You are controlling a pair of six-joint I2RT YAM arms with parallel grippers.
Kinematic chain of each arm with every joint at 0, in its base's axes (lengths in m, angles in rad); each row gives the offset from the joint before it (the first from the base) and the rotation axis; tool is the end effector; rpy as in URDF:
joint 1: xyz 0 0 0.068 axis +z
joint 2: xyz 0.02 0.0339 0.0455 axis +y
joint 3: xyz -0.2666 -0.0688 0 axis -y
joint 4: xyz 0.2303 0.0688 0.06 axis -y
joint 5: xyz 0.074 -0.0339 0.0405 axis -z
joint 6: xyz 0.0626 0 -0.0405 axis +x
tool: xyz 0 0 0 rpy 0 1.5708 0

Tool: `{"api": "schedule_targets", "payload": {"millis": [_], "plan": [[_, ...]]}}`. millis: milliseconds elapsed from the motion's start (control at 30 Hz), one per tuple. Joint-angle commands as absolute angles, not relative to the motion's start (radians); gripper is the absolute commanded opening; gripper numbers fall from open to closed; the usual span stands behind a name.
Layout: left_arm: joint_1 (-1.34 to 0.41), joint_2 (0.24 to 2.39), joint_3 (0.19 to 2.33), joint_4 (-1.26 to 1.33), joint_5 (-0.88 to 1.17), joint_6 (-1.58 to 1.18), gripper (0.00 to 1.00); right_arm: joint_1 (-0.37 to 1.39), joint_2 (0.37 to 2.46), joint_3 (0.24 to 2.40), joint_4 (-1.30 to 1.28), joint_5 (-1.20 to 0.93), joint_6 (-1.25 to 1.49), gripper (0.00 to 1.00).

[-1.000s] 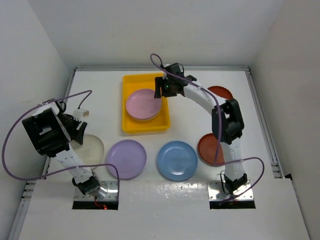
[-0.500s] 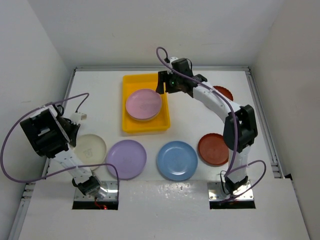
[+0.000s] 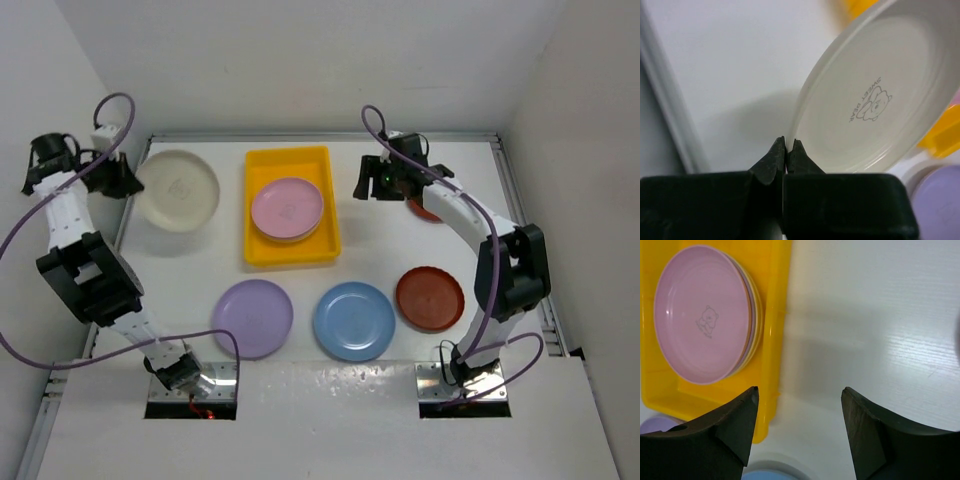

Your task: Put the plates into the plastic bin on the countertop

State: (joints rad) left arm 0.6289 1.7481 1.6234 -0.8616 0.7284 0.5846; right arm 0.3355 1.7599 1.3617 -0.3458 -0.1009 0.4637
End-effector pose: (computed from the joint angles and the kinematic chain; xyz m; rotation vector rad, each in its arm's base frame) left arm 0.3234 0.1837 0.3061 0.2079 2.2524 -0.3182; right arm 0.3812 0.1396 0.2491 0.0993 2.3657 0.5141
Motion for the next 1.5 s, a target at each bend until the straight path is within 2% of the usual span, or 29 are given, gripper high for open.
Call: {"api": "schedule_targets", "payload": {"millis": [0, 167, 333, 467, 667, 867, 1133, 1300, 1367, 1467], "plan": [[0.464, 1.726, 1.684, -0.657, 0.916, 0.23, 0.0, 0.335, 1.704, 1.332, -0.342, -0.086, 0.471, 0.67], [0.272, 1.88, 1.764, -0.623, 0.712, 0.074, 0.0, 0.304, 1.686, 1.272, -0.371, -0.139, 0.485, 0.67], [0.116, 2.015, 1.824, -0.623, 0.68, 0.026, 0.0, 0.291, 1.629, 1.192, -0.391, -0.126, 0.453, 0.68], [0.031, 2.063, 1.85, -0.623, 0.647, 0.026, 0.0, 0.291, 1.598, 1.134, -0.413, -0.13, 0.449, 0.68], [0.0, 2.098, 1.841, -0.635, 0.572, 0.057, 0.0, 0.291, 1.577, 1.081, -0.445, -0.15, 0.445, 0.68], [-0.067, 2.12, 1.841, -0.719, 0.494, 0.127, 0.15, 0.29, 1.578, 1.02, -0.454, -0.238, 0.379, 0.71], [-0.081, 2.129, 1.85, -0.761, 0.44, 0.159, 0.25, 0.363, 1.545, 0.865, -0.376, -0.316, 0.262, 0.72], [-0.081, 2.129, 1.87, -0.772, 0.41, 0.178, 0.44, 0.416, 1.574, 0.822, -0.336, -0.318, 0.221, 0.72], [-0.081, 2.129, 1.882, -0.781, 0.41, 0.178, 0.51, 0.423, 1.589, 0.81, -0.331, -0.308, 0.199, 0.7], [-0.081, 2.129, 1.891, -0.79, 0.4, 0.187, 0.52, 0.445, 1.608, 0.796, -0.318, -0.304, 0.189, 0.62]]}}
